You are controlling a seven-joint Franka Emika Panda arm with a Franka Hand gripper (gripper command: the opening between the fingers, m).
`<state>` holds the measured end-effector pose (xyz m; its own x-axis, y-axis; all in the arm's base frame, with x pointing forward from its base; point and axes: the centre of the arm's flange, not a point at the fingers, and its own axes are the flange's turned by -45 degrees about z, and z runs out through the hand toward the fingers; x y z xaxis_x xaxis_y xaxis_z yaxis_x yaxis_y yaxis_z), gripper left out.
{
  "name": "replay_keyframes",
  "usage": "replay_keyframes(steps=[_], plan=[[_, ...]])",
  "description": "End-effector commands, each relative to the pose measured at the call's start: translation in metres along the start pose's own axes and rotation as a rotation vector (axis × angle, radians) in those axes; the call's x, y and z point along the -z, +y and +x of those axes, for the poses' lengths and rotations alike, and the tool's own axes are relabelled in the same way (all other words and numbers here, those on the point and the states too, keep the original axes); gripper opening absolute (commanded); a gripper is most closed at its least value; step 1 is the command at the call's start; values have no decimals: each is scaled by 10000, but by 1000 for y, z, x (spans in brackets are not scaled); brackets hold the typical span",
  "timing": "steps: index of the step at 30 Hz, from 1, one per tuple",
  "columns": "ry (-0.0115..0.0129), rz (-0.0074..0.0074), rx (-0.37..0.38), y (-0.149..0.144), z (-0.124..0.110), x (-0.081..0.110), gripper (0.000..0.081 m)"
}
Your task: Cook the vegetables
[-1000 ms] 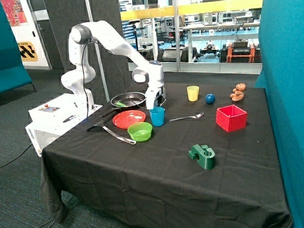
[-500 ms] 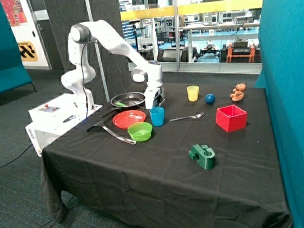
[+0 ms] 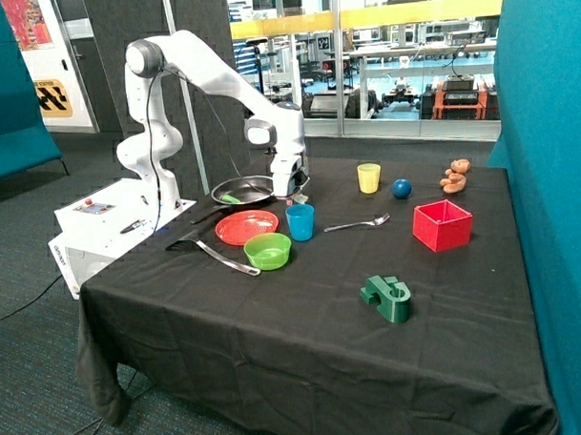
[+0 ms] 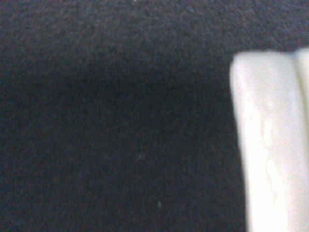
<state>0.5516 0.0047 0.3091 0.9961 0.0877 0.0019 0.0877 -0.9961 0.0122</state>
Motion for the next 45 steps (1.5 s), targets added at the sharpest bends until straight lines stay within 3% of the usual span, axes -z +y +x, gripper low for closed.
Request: replay_keyframes(steps=[1,15,24,32,45], plan=[[-16,123,526,-1,-14,24,0],[-9,124,1556,-1,-61,62,0],[-6,124,2074,-3,-86,77,0],[-3,124,2579,-8,-117,81,0],[3,124,3520,-30,-169,72,0]])
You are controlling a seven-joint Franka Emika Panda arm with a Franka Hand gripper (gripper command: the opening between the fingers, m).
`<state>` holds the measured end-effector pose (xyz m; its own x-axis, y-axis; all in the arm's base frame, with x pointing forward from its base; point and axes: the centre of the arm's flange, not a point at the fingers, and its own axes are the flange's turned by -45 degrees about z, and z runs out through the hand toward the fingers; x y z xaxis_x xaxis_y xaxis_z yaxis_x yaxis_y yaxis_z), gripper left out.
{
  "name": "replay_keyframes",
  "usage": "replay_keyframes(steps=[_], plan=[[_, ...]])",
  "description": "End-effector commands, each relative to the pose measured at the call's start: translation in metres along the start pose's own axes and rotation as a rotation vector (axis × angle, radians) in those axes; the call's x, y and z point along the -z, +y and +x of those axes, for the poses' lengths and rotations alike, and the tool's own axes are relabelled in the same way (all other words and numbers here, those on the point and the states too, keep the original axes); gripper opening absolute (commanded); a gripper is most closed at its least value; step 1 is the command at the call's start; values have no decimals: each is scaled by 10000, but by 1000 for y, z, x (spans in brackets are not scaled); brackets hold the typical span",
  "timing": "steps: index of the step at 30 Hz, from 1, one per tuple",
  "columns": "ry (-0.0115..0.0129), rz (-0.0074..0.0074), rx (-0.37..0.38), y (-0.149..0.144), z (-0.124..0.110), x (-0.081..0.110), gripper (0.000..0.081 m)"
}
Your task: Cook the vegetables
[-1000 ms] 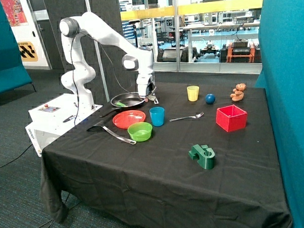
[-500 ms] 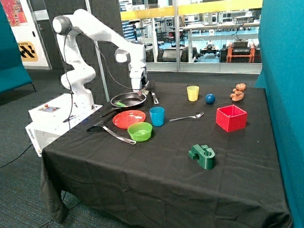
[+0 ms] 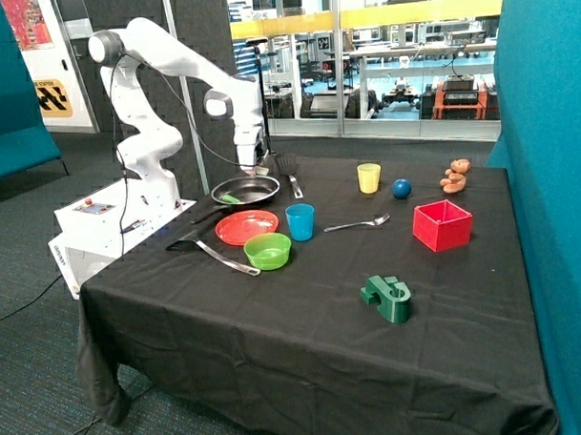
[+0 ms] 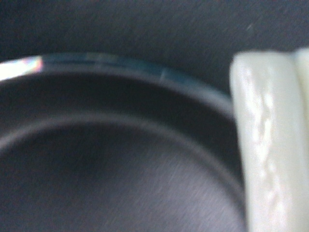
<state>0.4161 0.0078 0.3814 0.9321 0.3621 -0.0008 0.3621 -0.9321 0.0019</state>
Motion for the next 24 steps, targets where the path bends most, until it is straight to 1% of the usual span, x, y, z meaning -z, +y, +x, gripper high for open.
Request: replay_keyframes(steps=[1,3,10,13,18,24], plan=[[9,19,788,-29,-31,-2,0],[9,19,1090,-39,-36,-6,0],[10,18,1474,-61,-46,-17,0],[10,18,1677,-70,-51,-26,0],[10,18,1909,-78,-58,-42,0],[10,18,1768,-76,-60,-61,0]])
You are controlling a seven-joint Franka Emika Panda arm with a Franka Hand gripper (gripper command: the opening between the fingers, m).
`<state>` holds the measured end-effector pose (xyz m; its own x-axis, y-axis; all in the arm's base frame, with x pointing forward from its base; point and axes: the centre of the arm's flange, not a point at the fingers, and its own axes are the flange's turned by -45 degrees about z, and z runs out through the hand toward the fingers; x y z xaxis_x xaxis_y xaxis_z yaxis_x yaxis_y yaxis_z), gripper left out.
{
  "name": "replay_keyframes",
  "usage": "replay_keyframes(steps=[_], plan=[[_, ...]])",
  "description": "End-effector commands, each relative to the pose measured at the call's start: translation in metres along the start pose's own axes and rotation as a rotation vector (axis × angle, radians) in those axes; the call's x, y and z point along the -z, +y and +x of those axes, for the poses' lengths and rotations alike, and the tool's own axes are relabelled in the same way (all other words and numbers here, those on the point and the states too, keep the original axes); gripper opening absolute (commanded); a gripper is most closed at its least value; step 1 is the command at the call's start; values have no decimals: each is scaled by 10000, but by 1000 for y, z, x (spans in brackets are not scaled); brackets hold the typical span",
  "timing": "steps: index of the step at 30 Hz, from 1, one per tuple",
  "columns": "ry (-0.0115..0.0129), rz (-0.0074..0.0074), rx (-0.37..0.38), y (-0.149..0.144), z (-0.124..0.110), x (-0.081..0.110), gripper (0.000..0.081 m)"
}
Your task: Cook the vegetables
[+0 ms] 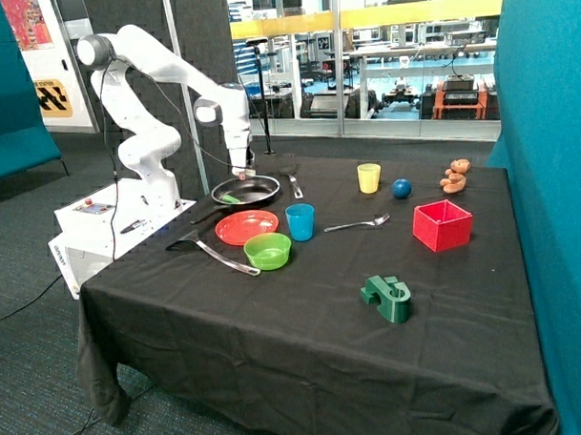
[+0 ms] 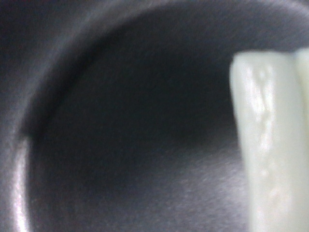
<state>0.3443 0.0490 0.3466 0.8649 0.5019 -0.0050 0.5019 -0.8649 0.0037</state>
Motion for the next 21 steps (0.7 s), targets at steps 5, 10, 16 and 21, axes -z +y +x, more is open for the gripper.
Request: replay_keyframes(steps=[5,10,16,21], plan=[[51,36,555,-18,-5,-40,0],[51,36,603,-24,-4,-48,0],[50,37,155,-17,1,-55,0],[49,38,-267,-7,9,-60,73]])
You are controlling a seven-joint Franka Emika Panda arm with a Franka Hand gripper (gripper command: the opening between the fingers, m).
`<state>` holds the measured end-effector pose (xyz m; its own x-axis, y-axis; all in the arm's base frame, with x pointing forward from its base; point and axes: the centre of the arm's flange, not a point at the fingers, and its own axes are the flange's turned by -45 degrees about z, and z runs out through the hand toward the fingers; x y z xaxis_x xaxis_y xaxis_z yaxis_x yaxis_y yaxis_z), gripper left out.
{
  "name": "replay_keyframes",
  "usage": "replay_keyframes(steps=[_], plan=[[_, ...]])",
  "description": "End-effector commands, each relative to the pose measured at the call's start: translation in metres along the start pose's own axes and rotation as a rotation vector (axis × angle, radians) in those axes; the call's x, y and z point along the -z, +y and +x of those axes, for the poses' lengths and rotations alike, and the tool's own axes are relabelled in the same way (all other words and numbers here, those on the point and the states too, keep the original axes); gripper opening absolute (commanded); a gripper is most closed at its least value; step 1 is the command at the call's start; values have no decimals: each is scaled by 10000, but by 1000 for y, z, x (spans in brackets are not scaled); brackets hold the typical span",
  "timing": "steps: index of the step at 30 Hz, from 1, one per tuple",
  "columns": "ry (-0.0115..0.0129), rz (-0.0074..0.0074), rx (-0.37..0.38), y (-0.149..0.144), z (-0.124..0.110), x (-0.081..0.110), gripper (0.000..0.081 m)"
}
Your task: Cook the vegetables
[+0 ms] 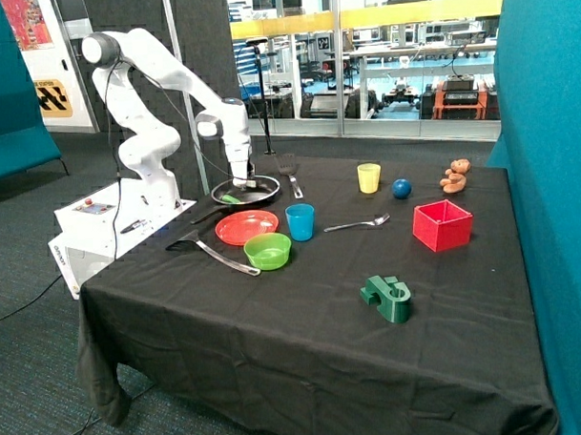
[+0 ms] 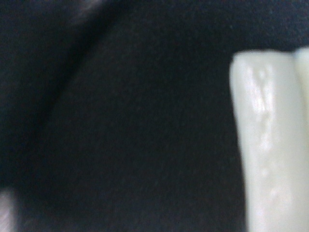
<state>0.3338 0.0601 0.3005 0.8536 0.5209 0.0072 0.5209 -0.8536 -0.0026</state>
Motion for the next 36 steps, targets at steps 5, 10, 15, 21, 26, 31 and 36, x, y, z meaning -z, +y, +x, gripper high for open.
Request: replay_keyframes(steps=[5,10,15,21,26,31,36], plan=[[-72,-28,-574,15,17,-14,445],[-72,-28,-497,18,16,-12,536],[-72,-28,-440,18,14,-11,591],[-72,-28,-320,18,13,-8,689],[-72,-27,-301,19,13,-3,785],[-72,-27,-282,20,12,-2,805],[-72,-27,-253,19,9,-2,808]])
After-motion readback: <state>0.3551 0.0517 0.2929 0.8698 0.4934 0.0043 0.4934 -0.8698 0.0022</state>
